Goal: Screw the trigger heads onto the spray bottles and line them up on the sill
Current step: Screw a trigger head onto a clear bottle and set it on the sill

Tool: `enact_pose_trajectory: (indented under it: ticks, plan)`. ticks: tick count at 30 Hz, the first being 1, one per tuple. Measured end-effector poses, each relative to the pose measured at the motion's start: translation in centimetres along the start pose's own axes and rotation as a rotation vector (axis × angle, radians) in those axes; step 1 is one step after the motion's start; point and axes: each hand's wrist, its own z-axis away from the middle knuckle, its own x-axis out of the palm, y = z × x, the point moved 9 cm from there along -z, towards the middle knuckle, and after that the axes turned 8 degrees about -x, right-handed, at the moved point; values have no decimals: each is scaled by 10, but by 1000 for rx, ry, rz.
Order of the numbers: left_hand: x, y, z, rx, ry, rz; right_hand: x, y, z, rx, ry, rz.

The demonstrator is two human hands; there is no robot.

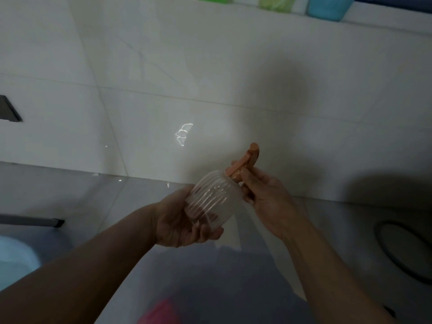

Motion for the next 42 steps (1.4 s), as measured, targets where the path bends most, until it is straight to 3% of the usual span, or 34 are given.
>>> enact_pose_trajectory:
  ticks: [4, 11, 15, 19, 23, 26, 30, 33, 38, 42]
  plan:
    - [0, 3, -2, 46, 79, 12, 2, -5, 3, -79, 108, 13]
    - [2, 32, 0, 333, 317, 31, -6, -32, -4, -138, 273, -28]
    - [27, 76, 14, 697, 569, -358, -35, -83, -20, -220, 473, 219]
    - [81, 110, 24, 996, 727, -787, -38, -139, -39, -296, 499, 349]
    - [117, 138, 38, 1223, 877, -823, -27, -175, -51, -320, 450, 434]
    - [135, 156, 46, 1370, 864, -779, -28, -185, -53, -275, 458, 522]
    - [171, 187, 51, 1446, 817, -790, -37, -187, -54, -211, 427, 630]
    - [214, 215, 42, 1406, 807, -897, -60, -216, -61, -277, 512, 708]
    - [299, 249, 33, 1454, 1052, -1297, -118, -273, -81, -326, 699, 746]
    - [342, 276, 6, 1442, 914, -1305, -165, -320, -99, -433, 800, 749]
